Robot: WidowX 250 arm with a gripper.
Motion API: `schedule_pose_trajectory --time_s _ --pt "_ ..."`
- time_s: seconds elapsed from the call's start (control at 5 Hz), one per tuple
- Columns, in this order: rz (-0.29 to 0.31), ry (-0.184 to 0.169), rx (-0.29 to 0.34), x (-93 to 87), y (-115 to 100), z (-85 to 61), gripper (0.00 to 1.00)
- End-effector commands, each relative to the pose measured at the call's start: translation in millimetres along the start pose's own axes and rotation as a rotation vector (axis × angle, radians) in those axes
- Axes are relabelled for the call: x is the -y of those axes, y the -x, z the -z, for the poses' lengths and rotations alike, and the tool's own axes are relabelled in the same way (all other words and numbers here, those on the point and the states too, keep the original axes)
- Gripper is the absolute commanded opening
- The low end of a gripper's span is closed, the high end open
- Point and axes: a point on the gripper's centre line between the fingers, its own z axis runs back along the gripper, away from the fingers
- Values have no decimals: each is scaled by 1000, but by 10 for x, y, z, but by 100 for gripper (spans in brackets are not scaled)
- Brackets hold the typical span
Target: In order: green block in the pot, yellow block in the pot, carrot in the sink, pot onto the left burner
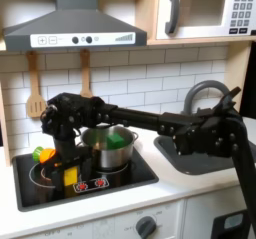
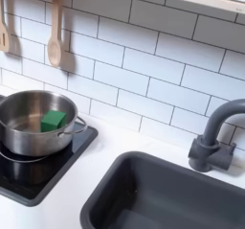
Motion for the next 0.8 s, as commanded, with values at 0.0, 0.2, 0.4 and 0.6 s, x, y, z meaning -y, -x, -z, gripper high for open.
schedule_pose_trajectory --time_s 0.0,0.2,0.4,0.6 --pt "14 12 6 32 -54 -10 100" --pt "26 24 17 76 -97 -32 100" --pt "29 34 14 105 -122 -23 100" --pt "38 39 7 130 -144 3 100"
